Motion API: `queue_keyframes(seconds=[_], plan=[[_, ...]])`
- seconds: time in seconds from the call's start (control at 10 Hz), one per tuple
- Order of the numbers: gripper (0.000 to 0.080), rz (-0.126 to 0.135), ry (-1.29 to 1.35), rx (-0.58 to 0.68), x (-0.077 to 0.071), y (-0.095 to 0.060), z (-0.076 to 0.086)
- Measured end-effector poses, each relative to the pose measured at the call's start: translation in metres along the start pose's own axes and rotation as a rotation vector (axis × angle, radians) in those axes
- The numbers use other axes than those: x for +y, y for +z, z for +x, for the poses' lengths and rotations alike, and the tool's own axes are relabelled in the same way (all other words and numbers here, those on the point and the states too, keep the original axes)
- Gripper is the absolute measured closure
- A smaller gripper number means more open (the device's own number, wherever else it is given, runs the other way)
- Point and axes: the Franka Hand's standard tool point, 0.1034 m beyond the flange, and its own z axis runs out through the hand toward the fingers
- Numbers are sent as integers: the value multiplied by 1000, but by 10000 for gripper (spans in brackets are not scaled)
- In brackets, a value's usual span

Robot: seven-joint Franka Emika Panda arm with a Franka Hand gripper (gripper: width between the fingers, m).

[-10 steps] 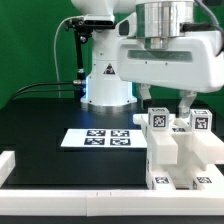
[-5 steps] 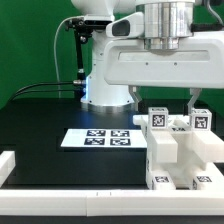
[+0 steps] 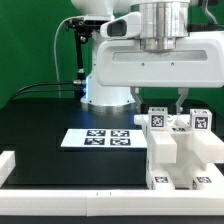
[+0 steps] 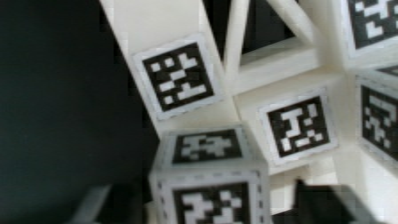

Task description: Assemble chair

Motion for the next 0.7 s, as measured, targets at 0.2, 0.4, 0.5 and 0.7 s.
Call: queue_keyframes(seconds=[0.2, 0.4, 0.5, 0.7], plan=[[519, 0, 158, 0, 0, 0, 0], [519, -7, 384, -5, -2, 0, 2], [519, -13, 531, -15, -2, 0, 3], [519, -16, 865, -24, -2, 1, 4]])
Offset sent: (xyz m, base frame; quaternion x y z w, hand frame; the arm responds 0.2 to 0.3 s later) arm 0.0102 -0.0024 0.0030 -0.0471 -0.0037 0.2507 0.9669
